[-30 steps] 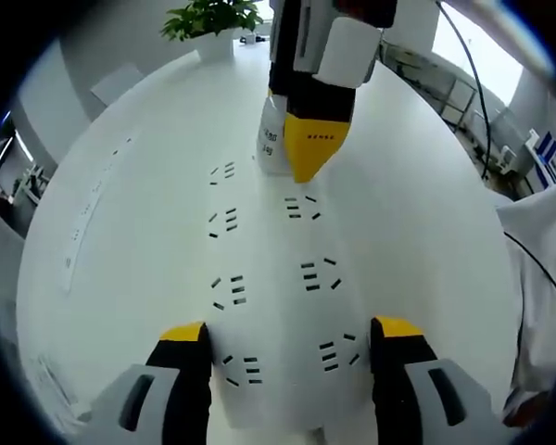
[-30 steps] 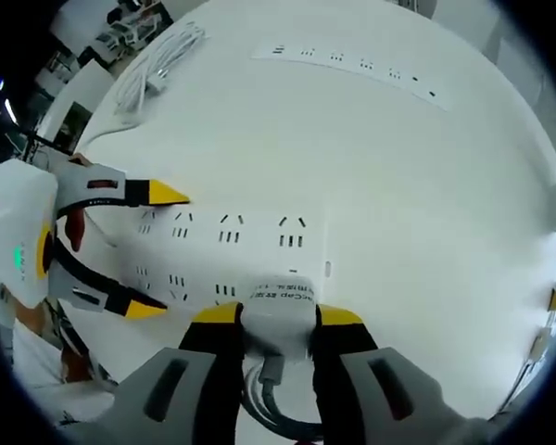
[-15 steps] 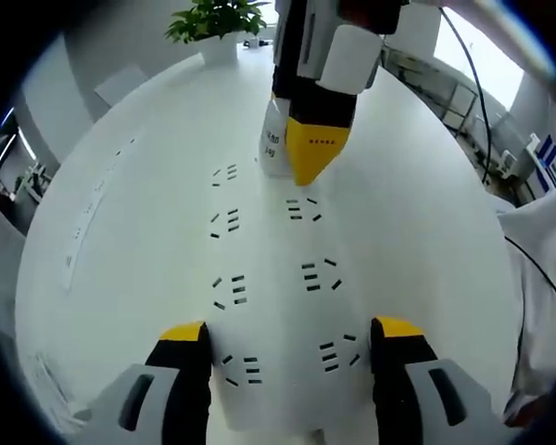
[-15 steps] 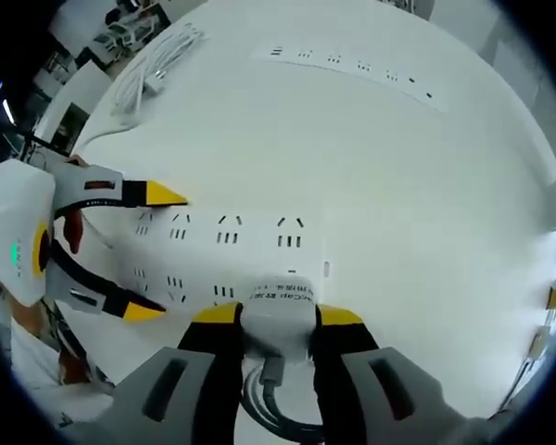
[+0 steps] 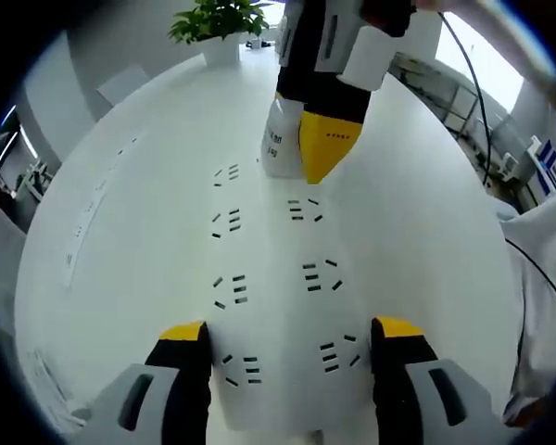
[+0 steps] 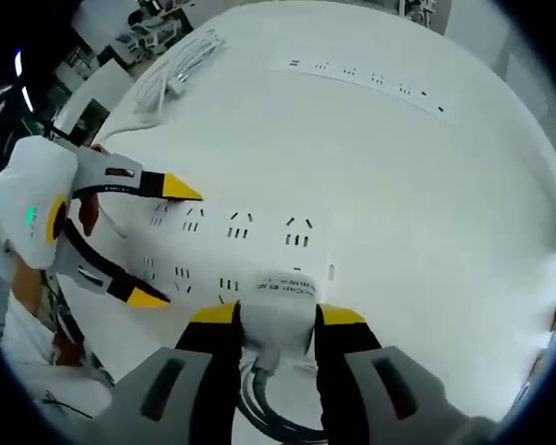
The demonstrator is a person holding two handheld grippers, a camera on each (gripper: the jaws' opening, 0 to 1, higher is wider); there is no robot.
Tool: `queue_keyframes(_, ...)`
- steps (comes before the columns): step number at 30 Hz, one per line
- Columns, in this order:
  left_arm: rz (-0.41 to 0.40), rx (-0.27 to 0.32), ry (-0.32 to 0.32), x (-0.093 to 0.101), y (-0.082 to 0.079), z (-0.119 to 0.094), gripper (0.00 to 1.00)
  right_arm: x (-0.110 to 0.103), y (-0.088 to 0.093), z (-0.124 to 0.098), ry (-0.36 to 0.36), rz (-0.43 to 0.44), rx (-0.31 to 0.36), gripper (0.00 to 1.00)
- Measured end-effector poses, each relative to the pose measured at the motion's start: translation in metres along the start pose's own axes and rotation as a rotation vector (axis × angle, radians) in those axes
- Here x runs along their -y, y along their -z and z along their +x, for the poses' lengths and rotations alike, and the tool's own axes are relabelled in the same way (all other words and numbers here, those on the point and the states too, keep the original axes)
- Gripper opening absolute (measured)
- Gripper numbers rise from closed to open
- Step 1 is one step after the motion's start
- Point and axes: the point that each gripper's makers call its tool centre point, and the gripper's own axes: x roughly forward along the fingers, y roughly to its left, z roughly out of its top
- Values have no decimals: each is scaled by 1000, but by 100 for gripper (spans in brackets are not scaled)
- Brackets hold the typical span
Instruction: Straighten the power strip on the desk, plug the charger into it
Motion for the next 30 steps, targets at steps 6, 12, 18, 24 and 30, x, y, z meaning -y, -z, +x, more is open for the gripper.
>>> queue_keyframes(6,-3,4,-1,0,1,0,71,-1,-6,-2,-42,-50,76,31)
queue_keyframes(12,-4,4,-1,0,1,1,71,-5,-17,-13,-46,-260,159,31)
queue_keyframes(18,-4,6,-1,1,1,0,71,-15,-28,-30,-17,-744,251,32)
queue_keyframes(24,-4,10,-2,1,1,0,71,-20,-21,-32,3,-948,194,41)
queue_keyframes(30,-5,13,-2,2,0,0,71,-17,-20,-20,48,-1150,124,40)
